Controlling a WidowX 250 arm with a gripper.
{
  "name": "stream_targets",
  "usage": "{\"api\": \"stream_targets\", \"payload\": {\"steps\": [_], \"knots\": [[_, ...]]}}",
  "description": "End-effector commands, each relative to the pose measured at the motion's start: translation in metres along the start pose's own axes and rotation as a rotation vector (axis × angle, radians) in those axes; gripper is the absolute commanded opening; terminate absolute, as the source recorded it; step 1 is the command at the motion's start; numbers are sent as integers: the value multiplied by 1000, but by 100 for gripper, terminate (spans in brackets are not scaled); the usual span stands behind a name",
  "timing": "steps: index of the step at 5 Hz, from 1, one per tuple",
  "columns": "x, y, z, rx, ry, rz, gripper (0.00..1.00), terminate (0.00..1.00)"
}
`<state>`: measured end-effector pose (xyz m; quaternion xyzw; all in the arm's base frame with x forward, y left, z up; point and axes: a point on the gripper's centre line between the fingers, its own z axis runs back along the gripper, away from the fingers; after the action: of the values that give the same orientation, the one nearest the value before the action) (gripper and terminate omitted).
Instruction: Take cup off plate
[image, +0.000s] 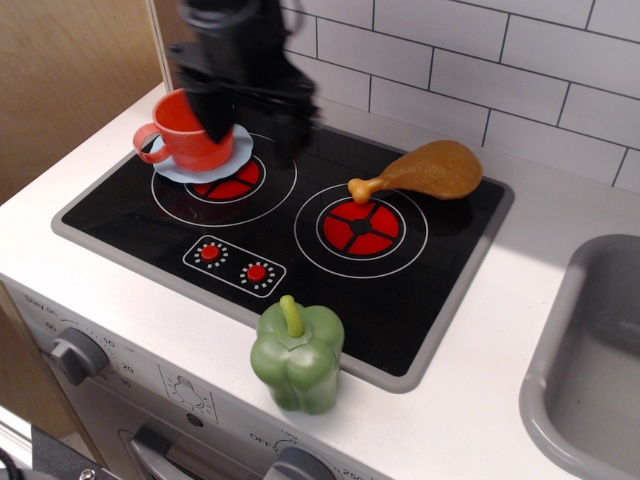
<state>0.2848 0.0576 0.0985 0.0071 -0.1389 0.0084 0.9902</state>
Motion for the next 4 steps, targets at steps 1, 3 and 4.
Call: {"api": "stream_targets", "payload": {"steps": [1,3,4], "knots": [[-14,48,23,66,24,-162,100,0],[-19,92,17,102,19,-221,100,0],[-14,102,9,149,-9,-183,100,0]]}}
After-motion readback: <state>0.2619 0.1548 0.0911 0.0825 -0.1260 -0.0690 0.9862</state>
